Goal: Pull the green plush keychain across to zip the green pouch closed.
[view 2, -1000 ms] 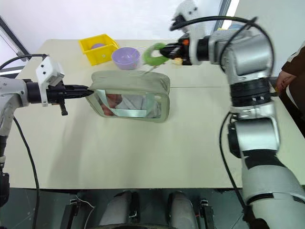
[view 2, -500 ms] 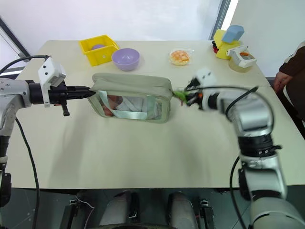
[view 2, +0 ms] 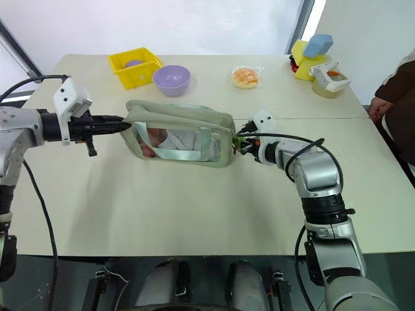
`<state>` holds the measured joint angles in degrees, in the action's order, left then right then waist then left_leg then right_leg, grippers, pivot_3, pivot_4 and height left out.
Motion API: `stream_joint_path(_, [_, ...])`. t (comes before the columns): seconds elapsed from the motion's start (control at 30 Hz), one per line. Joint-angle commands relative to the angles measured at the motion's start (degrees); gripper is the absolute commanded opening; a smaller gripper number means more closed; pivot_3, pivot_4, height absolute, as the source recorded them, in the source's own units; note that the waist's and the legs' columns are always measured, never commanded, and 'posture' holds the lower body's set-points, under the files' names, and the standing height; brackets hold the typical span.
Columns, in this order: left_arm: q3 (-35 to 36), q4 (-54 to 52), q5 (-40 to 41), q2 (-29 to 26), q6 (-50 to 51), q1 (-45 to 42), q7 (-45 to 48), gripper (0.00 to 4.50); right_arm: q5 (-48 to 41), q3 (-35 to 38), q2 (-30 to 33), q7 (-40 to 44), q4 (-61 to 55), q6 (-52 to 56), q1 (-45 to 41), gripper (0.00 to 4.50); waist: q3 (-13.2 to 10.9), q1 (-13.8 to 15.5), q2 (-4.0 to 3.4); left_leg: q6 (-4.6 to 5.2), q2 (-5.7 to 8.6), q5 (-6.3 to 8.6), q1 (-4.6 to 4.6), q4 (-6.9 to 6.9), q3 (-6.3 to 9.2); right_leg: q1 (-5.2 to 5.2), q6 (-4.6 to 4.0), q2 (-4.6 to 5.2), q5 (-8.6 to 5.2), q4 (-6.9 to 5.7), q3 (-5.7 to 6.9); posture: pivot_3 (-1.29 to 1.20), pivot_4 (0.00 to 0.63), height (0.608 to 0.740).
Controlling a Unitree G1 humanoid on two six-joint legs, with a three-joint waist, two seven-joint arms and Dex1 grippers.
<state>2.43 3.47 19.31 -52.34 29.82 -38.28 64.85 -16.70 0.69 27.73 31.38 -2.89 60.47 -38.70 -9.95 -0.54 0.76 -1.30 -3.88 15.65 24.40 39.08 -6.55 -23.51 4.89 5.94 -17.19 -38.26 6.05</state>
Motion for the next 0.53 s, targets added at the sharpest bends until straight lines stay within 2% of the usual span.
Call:
stream_joint_path(0.03, [1.60, -0.30, 1.21, -0.50, 1.40, -1.07, -0.13, 1.97, -2.85, 4.30, 5.58, 3.06, -3.26, 1.63, -3.93, 2.38, -0.02, -0.04, -0.01, 0.01, 0.00, 0.00, 0.01, 0.00, 0.00, -0.01, 0.00, 0.00, 0.00, 0.01, 0.00, 0.00, 0.150, 0.739])
stream_joint_path(0.1, [2.66, 0.11, 2.18, -1.46, 2.77, -1.81, 0.52, 3.06, -4.85, 5.04, 10.24, 6.38, -4.57, 2.73, -5.90, 3.52, -0.03, -0.09, 0.00, 0.01, 0.00, 0.01, 0.03, -0.02, 0.00, -0.04, 0.00, 0.00, 0.00, 0.02, 0.00, 0.00, 0.150, 0.739])
stream_joint_path(0.17, [3.79, 0.79, 3.14, -3.04, 3.74, -2.25, 1.68, 4.07, -7.08, 5.09, 15.41, 10.92, -5.98, 3.12, -7.96, 4.47, -0.06, -0.13, -0.03, 0.01, 0.00, 0.01, 0.05, -0.04, -0.01, -0.10, 0.00, 0.00, 0.00, 0.01, 0.00, 0.00, 0.150, 0.739])
stream_joint_path(0.2, [4.54, 0.80, 3.83, -4.02, 4.49, -2.29, 2.27, 4.46, -8.33, 4.75, 18.15, 13.74, -6.98, 2.96, -8.65, 4.50, -0.07, -0.18, -0.04, 0.01, -0.01, 0.01, 0.07, -0.05, -0.01, -0.11, 0.00, -0.01, 0.00, 0.01, -0.01, 0.00, 0.150, 0.739])
stream_joint_path(0.27, [6.43, 0.47, 4.92, -5.82, 6.15, -2.32, 2.06, 4.46, -10.96, 4.36, 22.32, 18.31, -9.31, 2.88, -9.89, 4.50, -0.08, -0.37, -0.04, 0.02, -0.01, 0.01, 0.07, -0.08, -0.03, -0.15, 0.00, -0.01, 0.00, 0.02, -0.03, 0.00, 0.150, 0.739])
stream_joint_path(0.37, [8.72, -0.15, 6.07, -7.82, 8.66, -2.22, 0.78, 4.46, -15.21, 4.93, 24.88, 22.11, -11.71, 4.58, -11.37, 4.50, -0.07, -0.45, -0.04, 0.03, -0.02, 0.02, 0.03, -0.11, -0.02, -0.14, 0.00, -0.02, 0.00, 0.03, -0.05, 0.00, 0.150, 0.739])
stream_joint_path(0.53, [13.35, -0.59, 8.72, -8.09, 12.51, -0.80, -2.34, 4.46, -21.74, 6.89, 22.11, 20.72, -16.60, 8.91, -11.68, 4.50, -0.07, -0.19, -0.03, 0.04, -0.03, 0.03, 0.03, -0.07, 0.06, -0.11, 0.00, -0.01, 0.00, 0.02, -0.05, 0.00, 0.150, 0.739])
